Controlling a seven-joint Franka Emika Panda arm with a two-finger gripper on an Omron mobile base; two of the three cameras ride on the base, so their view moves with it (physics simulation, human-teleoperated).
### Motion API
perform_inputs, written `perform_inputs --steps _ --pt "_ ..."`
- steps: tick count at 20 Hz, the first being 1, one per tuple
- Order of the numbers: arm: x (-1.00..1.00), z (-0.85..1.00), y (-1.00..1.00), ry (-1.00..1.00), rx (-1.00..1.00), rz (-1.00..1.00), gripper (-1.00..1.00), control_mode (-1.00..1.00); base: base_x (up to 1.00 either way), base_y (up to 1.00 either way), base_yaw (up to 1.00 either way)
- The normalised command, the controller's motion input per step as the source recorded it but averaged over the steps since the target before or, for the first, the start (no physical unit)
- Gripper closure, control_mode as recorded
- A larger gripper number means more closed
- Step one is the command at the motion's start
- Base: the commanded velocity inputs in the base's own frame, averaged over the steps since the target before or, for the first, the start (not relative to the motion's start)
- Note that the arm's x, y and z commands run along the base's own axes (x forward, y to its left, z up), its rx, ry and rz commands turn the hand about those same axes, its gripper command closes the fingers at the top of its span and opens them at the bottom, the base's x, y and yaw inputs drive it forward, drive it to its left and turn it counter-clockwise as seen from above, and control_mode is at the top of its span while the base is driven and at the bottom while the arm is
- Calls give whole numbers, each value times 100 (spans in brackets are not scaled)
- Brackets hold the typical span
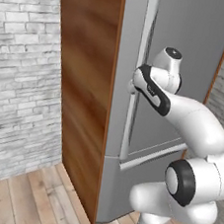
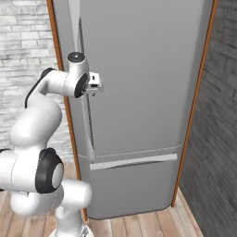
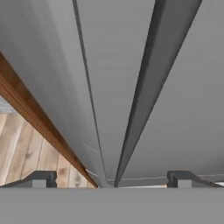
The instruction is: Retrieve a lemon from the fridge and place it on the cutting board with the fish.
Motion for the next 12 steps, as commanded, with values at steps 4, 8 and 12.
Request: perform_inputs --steps 4,8,12 --pt "36 -3 20 -6 0 1 -100 -100 0 0 0" --pt "38 0 8 -8 0 0 -100 -100 0 0 0" --pt "37 -1 0 -8 0 0 -100 -100 0 0 0"
